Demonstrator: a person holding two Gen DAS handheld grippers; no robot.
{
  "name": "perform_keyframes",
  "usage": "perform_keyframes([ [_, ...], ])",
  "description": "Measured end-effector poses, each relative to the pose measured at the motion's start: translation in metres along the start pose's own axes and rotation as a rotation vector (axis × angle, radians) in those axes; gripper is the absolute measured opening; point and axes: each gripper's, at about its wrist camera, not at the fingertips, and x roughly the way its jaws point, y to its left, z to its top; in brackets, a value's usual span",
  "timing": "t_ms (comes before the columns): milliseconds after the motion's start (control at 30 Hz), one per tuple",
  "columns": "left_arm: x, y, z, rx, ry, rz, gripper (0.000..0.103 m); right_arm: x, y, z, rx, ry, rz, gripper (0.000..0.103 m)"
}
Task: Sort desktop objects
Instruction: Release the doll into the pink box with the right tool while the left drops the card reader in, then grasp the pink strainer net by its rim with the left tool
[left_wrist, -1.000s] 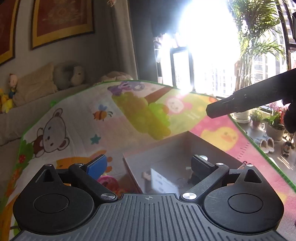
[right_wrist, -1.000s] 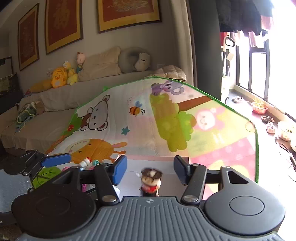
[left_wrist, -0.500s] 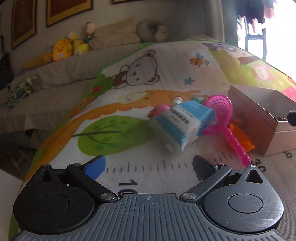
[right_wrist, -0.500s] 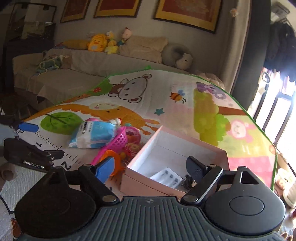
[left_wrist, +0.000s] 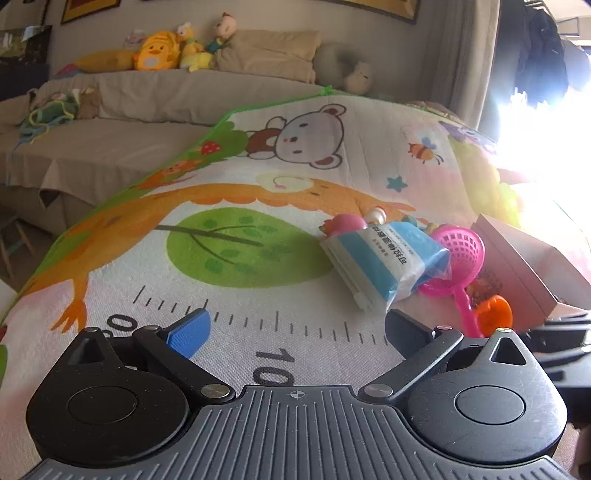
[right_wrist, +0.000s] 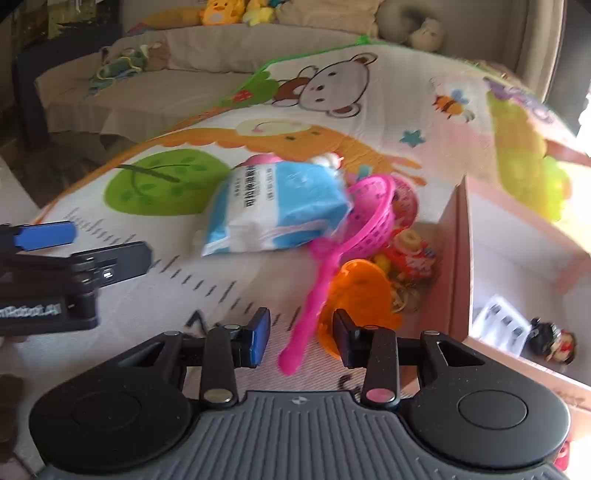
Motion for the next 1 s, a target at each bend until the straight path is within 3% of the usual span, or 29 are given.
perform_keyframes([
  [67, 0.0, 0.0, 0.0, 0.002, -0.001, 0.0, 0.103, -0.015, 0.0, -0.012, 0.011, 0.019, 0.093, 0.039],
  [167, 0.0, -0.002, 0.0, 0.013, -0.002, 0.004, 0.103, -0.036, -0.004, -0.034, 0.001, 0.039, 0.104, 0.04],
  [233, 0.001, -0.004, -0.001, 0.026, 0.0, 0.008, 0.103, -0.046, -0.016, -0.049, 0.032, 0.042, 0.061, 0.044],
  [300, 0.002, -0.007, 0.0, 0.047, 0.006, 0.015, 0.103, -0.055, -0.03, -0.061, 0.067, 0.024, -0.037, 0.05],
  [400, 0.005, -0.019, 0.001, 0.105, 0.018, 0.016, 0.103, -0.072, -0.049, -0.076, 0.105, -0.038, -0.172, 0.074],
  [467, 0.008, -0.031, 0.005, 0.117, 0.027, -0.017, 0.103, -0.082, -0.063, -0.085, 0.154, -0.089, -0.207, 0.093],
  [633, 0.018, -0.086, 0.018, 0.267, -0.024, -0.085, 0.101, -0.085, -0.086, -0.106, 0.257, -0.135, -0.251, 0.096],
  [667, 0.02, -0.098, 0.02, 0.312, -0.04, -0.091, 0.097, -0.084, -0.088, -0.109, 0.267, -0.139, -0.254, 0.096],
  [733, 0.029, -0.122, 0.025, 0.383, -0.039, -0.107, 0.068, -0.083, -0.091, -0.114, 0.281, -0.15, -0.259, 0.097],
  [867, 0.05, -0.156, 0.028, 0.468, -0.026, -0.147, 0.068, -0.083, -0.099, -0.118, 0.335, -0.168, -0.228, 0.103],
  [900, 0.055, -0.162, 0.026, 0.492, -0.019, -0.151, 0.061, -0.082, -0.103, -0.118, 0.355, -0.165, -0.215, 0.103],
  [967, 0.067, -0.17, 0.025, 0.516, 0.016, -0.147, 0.038, -0.079, -0.111, -0.119, 0.404, -0.15, -0.197, 0.103],
  [1000, 0.07, -0.17, 0.024, 0.517, 0.039, -0.144, 0.022, -0.08, -0.114, -0.12, 0.421, -0.161, -0.191, 0.103],
])
